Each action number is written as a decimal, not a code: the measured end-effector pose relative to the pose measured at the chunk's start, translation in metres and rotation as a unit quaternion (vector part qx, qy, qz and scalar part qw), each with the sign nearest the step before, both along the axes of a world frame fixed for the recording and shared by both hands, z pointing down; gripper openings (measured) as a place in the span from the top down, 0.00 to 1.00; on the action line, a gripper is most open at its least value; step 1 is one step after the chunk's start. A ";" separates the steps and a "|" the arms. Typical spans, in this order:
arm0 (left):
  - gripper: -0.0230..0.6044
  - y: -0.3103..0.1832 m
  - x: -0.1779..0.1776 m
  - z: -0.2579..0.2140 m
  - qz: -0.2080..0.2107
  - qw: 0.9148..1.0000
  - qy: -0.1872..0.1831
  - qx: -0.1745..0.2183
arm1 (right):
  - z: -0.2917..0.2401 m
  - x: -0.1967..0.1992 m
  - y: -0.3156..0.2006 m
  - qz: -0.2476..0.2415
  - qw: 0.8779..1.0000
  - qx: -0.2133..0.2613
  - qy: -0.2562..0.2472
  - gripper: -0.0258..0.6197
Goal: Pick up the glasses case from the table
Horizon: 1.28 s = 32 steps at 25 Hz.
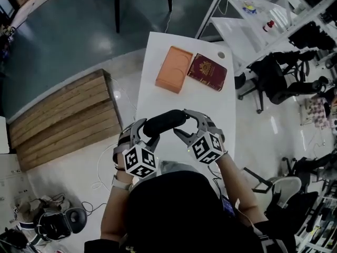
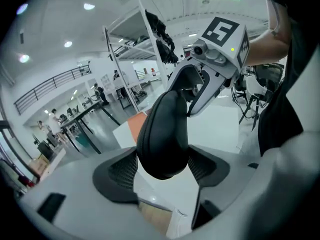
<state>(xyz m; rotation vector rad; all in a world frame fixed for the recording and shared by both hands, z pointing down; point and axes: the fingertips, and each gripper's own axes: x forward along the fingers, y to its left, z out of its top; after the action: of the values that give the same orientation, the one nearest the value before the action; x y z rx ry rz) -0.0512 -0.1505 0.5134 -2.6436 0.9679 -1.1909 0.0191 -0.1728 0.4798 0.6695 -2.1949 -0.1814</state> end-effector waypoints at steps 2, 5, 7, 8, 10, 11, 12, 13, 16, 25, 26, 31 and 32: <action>0.44 0.000 -0.011 -0.024 0.003 1.000 -0.008 0.029 | -0.024 -0.010 0.002 0.003 1.000 0.029 -0.003 0.47; 0.44 -0.001 -0.025 -0.059 0.005 0.996 -0.028 0.079 | -0.058 -0.022 0.004 0.010 0.997 0.073 -0.006 0.47; 0.44 -0.007 -0.032 -0.079 0.007 0.993 -0.034 0.110 | -0.078 -0.029 0.001 0.016 0.994 0.105 -0.007 0.47; 0.44 -0.009 -0.036 -0.088 0.008 0.992 -0.036 0.123 | -0.088 -0.032 0.000 0.018 0.992 0.121 -0.006 0.47; 0.44 -0.011 -0.042 -0.104 0.008 0.989 -0.037 0.143 | -0.105 -0.038 0.000 0.019 0.989 0.145 -0.003 0.47; 0.44 -0.010 -0.044 -0.111 0.006 0.988 -0.038 0.151 | -0.113 -0.041 0.002 0.019 0.988 0.154 -0.001 0.47; 0.44 -0.009 -0.047 -0.117 0.005 0.986 -0.039 0.160 | -0.121 -0.043 0.003 0.020 0.987 0.162 0.001 0.47; 0.44 -0.009 -0.049 -0.122 0.004 0.985 -0.040 0.170 | -0.127 -0.045 0.004 0.020 0.985 0.170 0.003 0.47; 0.44 -0.008 -0.054 -0.134 0.000 0.981 -0.043 0.190 | -0.140 -0.051 0.006 0.018 0.982 0.190 0.008 0.47; 0.44 -0.004 -0.068 -0.146 -0.006 0.977 -0.052 0.205 | -0.150 -0.063 0.010 0.016 0.978 0.207 0.007 0.48; 0.44 -0.004 -0.069 -0.145 -0.007 0.977 -0.053 0.205 | -0.150 -0.065 0.010 0.015 0.978 0.206 0.007 0.48; 0.44 -0.002 -0.077 -0.143 -0.013 0.976 -0.062 0.206 | -0.146 -0.072 0.010 0.011 0.979 0.203 0.006 0.48; 0.44 -0.001 -0.079 -0.142 -0.015 0.976 -0.066 0.206 | -0.145 -0.074 0.011 0.011 0.979 0.201 0.008 0.48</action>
<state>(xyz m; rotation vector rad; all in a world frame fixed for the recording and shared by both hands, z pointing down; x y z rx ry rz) -0.1302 -0.1518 0.3715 -2.2085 1.0950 -1.0218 -0.0547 -0.1620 0.3348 0.9074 -2.1529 -0.6297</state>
